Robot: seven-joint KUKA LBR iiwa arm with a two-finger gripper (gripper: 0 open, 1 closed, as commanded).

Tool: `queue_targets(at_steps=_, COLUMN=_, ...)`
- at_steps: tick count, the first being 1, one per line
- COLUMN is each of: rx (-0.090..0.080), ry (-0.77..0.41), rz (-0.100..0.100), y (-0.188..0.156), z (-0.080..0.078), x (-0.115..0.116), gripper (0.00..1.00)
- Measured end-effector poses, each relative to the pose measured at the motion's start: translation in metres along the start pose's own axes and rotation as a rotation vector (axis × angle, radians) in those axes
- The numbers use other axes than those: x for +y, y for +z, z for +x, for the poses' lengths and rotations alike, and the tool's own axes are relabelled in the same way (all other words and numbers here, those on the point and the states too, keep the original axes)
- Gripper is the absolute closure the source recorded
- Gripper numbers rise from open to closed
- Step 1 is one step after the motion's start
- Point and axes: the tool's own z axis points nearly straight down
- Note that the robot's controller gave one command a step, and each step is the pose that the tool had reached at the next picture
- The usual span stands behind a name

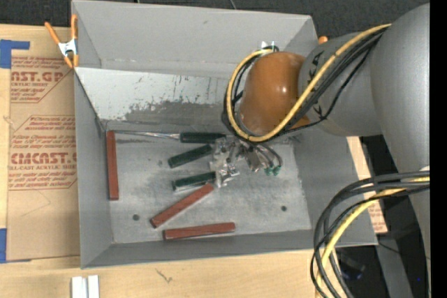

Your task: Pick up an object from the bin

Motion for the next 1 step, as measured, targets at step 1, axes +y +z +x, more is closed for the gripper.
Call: queue_targets(at_steps=1, rx=0.011, ry=-0.147, rz=-0.001, y=-0.2012, z=-0.0128, x=0.0052, gripper=1.00)
